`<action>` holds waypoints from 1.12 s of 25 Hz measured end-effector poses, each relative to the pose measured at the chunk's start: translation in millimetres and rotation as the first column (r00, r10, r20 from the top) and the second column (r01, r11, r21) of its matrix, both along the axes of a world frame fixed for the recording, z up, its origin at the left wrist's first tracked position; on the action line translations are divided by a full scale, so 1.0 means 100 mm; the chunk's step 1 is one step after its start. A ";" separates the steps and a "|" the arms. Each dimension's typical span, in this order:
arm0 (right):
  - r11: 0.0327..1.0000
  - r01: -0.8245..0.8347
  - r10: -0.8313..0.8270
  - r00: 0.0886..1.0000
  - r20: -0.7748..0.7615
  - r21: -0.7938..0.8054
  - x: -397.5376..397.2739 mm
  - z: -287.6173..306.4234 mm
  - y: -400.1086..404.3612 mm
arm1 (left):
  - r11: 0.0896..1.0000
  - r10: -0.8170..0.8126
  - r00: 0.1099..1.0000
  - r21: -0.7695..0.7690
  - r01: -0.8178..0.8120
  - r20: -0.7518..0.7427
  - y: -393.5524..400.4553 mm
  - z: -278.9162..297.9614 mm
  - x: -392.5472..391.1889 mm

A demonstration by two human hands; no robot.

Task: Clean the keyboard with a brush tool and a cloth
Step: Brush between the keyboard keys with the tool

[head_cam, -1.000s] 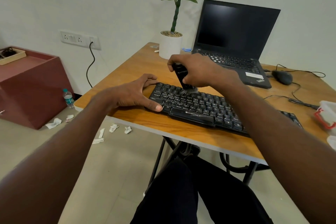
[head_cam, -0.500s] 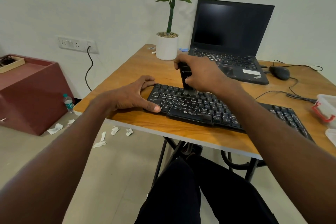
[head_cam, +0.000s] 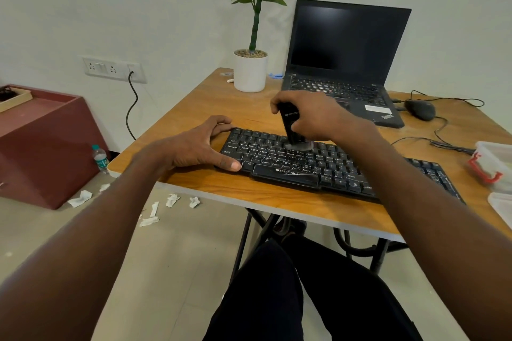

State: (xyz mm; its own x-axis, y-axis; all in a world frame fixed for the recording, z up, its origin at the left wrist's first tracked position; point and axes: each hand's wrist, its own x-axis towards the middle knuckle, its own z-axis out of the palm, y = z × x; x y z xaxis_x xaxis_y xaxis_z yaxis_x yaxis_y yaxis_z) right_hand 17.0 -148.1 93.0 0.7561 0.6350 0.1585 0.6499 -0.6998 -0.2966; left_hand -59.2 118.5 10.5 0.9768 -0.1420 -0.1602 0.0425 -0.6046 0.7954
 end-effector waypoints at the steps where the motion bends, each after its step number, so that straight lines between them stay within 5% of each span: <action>1: 0.999 0.013 -0.012 0.999 0.035 -0.030 0.00 0.03 -0.01 | 1.000 0.001 1.000 -0.001 -0.001 0.001 0.00 -0.01 0.00; 5: 0.987 -0.031 0.035 0.999 -0.023 0.157 -0.06 -0.06 -0.04 | 1.000 0.006 1.000 0.005 -0.006 0.004 -0.01 0.00 0.01; 9: 0.993 0.064 -0.057 0.996 -0.065 0.103 0.02 -0.03 -0.11 | 1.000 0.009 1.000 -0.002 -0.009 0.002 -0.01 0.00 -0.01; 12: 0.955 0.040 0.009 0.987 -0.163 0.294 -0.02 -0.15 -0.12 | 1.000 0.015 1.000 0.011 -0.015 0.000 -0.02 0.03 -0.01; 17: 0.957 0.198 -0.201 0.980 -0.007 0.213 -0.03 -0.16 -0.24 | 0.999 0.018 1.000 0.038 -0.018 0.004 -0.04 0.05 -0.03; 20: 0.938 0.084 -0.062 0.995 -0.077 0.337 -0.09 -0.21 -0.30 | 0.998 0.012 1.000 0.060 -0.012 -0.003 -0.06 0.07 -0.01; 24: 0.979 0.127 -0.137 0.989 0.049 0.161 -0.07 -0.14 -0.46 | 0.997 0.008 1.000 0.075 -0.007 -0.014 -0.04 0.08 -0.02; 28: 0.947 0.061 -0.062 0.998 -0.005 0.316 -0.17 -0.17 -0.52 | 0.995 -0.016 1.000 0.093 0.017 -0.010 -0.14 0.16 -0.03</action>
State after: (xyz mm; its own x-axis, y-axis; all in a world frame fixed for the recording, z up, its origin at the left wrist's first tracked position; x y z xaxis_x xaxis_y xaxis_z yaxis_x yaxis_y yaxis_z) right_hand 0.2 -199.9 75.7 0.7907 0.5040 0.3474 0.6107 -0.6096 -0.5054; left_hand -62.5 104.8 26.6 0.9729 -0.1420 -0.1826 0.0391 -0.6770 0.7349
